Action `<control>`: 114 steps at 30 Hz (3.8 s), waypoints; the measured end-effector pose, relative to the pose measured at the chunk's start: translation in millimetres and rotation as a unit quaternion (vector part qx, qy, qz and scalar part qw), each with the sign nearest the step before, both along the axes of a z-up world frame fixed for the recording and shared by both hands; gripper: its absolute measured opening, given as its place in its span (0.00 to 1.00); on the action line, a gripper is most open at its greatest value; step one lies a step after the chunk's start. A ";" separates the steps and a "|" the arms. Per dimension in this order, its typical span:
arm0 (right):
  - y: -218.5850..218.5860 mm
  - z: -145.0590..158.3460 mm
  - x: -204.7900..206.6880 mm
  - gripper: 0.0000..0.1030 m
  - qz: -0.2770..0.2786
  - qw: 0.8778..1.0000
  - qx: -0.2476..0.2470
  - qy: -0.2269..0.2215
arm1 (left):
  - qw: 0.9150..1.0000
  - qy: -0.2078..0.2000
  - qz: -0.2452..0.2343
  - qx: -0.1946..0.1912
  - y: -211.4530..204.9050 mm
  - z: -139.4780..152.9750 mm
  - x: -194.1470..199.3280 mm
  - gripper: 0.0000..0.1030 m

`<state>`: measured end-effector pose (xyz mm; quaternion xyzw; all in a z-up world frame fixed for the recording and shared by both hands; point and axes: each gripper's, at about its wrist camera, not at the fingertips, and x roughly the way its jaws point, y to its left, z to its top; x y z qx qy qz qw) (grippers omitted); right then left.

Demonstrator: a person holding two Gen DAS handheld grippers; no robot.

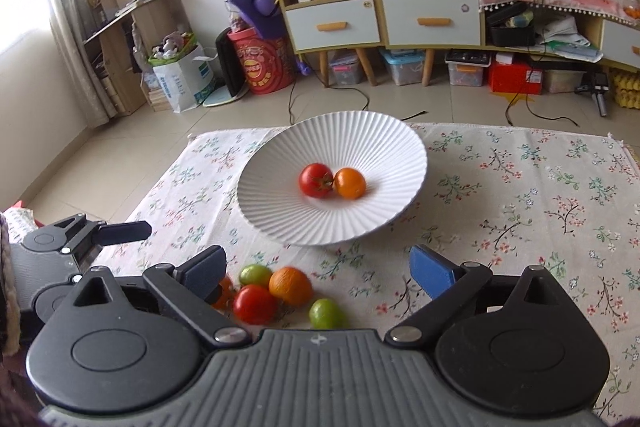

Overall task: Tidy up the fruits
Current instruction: 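Withdraw both tools back toward the remaining fruits, then grasp an orange tomato with the left tool while the right tool grasps a green tomato, then lift both tomatoes and carry them over the white bowl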

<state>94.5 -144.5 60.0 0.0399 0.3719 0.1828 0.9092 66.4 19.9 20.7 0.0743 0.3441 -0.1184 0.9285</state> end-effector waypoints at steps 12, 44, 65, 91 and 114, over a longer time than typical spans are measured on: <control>-2.1 -13.1 -31.1 0.99 0.017 1.000 -0.011 -0.008 | 1.000 0.010 0.013 -0.024 15.4 -1.7 -26.8 0.95; -17.5 -73.5 -56.5 0.95 0.014 0.997 -0.072 0.037 | 0.994 0.092 -0.037 -0.042 1.3 -48.8 -78.0 0.81; -3.8 -70.6 -52.0 0.56 0.053 0.995 -0.090 -0.008 | 0.992 0.090 -0.067 -0.050 -10.6 -53.0 -79.4 0.32; -2.8 -65.8 -43.7 0.24 0.053 0.995 -0.083 0.000 | 0.993 0.078 -0.077 -0.051 -10.5 -51.8 -78.7 0.24; 6.2 -34.1 -29.0 0.24 0.041 0.998 -0.046 -0.013 | 0.995 0.031 -0.058 -0.079 -10.3 -18.0 -54.0 0.23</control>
